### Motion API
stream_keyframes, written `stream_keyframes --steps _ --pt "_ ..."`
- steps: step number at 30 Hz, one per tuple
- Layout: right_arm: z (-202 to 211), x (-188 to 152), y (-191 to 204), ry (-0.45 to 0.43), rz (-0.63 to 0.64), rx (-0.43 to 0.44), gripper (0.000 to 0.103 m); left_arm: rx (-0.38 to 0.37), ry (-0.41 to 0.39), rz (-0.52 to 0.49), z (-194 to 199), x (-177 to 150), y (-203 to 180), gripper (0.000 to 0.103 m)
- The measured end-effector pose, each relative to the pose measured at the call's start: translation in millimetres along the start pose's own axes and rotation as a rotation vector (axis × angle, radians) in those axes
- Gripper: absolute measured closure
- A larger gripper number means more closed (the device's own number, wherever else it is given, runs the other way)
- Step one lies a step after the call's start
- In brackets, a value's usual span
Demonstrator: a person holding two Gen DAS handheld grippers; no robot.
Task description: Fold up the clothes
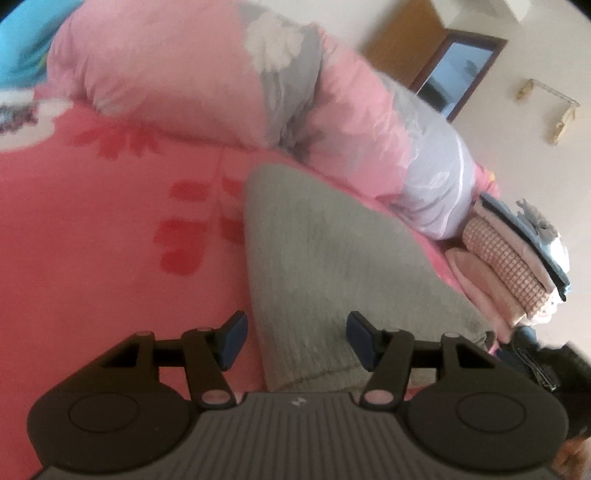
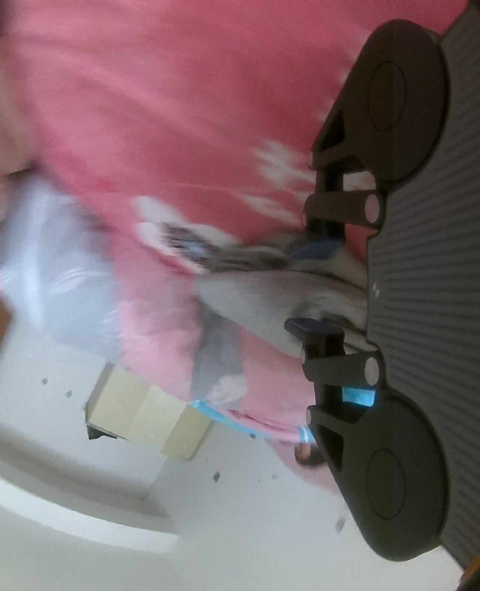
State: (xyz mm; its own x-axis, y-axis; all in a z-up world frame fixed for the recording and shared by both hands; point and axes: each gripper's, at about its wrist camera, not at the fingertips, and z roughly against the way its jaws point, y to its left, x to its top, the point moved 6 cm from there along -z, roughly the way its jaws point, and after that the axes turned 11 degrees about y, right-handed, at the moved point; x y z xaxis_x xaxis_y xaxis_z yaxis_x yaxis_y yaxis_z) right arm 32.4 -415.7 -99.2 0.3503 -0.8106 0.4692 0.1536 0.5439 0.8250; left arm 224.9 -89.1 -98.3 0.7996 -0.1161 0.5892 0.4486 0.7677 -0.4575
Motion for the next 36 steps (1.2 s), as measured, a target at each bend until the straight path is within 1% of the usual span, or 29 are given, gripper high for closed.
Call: stream_keyframes --steps 3,4,6,8,9,10,11,14,15,18,21,24,25,26,27,29,30,36 --pt "2 17 37 -0.046 0.157 -0.072 0.067 -0.012 0.016 -0.052 -7 0 -6 0.043" --pt "-4 18 54 -0.047 0.231 -0.09 0.067 -0.011 0.024 -0.063 -11 -2 -7 0.043" --pt "-30 14 82 -0.027 0.393 -0.135 0.067 -0.01 0.035 -0.074 -17 -6 -6 0.043" --pt "-53 0 99 -0.006 0.552 -0.188 0.069 -0.042 0.033 -0.059 -19 -11 -1 0.043" --pt "-65 -9 101 0.002 0.632 -0.229 0.069 -0.059 0.032 -0.05 -20 -14 2 0.043" --pt "-75 -17 96 0.024 0.685 -0.28 0.07 -0.079 0.037 -0.041 -21 -15 5 0.043" --pt "-86 -24 85 0.067 0.709 -0.337 0.07 -0.1 0.046 -0.032 -22 -17 7 0.042" --pt "-92 -39 53 0.124 0.707 -0.399 0.071 -0.133 0.053 -0.021 -24 -22 12 0.042" --pt "-89 -38 53 0.141 0.704 -0.417 0.071 -0.136 0.052 -0.023 -23 -22 12 0.042" --pt "-83 -26 83 0.11 0.725 -0.417 0.07 -0.145 0.054 -0.03 -22 -22 11 0.042" --pt "-87 -14 105 0.04 0.77 -0.379 0.07 -0.137 0.05 -0.053 -21 -26 10 0.042" --pt "-111 -21 80 0.101 0.732 -0.362 0.07 -0.115 0.032 -0.087 -19 -29 7 0.043" --pt "-123 -28 64 0.164 0.72 -0.391 0.07 -0.107 0.026 -0.096 -19 -30 6 0.044" --pt "-124 -32 60 0.167 0.721 -0.402 0.07 -0.101 0.021 -0.101 -19 -30 6 0.044" --pt "-122 -34 61 0.147 0.727 -0.402 0.07 -0.1 0.022 -0.1 -18 -31 6 0.044" --pt "-122 -28 81 0.148 0.744 -0.456 0.07 -0.102 0.025 -0.092 -19 -31 7 0.045" --pt "-128 -27 93 0.146 0.761 -0.442 0.07 -0.105 0.028 -0.086 -19 -31 7 0.045" --pt "-172 -22 164 0.124 0.872 -0.266 0.07 -0.139 0.05 -0.043 -20 -32 14 0.045"
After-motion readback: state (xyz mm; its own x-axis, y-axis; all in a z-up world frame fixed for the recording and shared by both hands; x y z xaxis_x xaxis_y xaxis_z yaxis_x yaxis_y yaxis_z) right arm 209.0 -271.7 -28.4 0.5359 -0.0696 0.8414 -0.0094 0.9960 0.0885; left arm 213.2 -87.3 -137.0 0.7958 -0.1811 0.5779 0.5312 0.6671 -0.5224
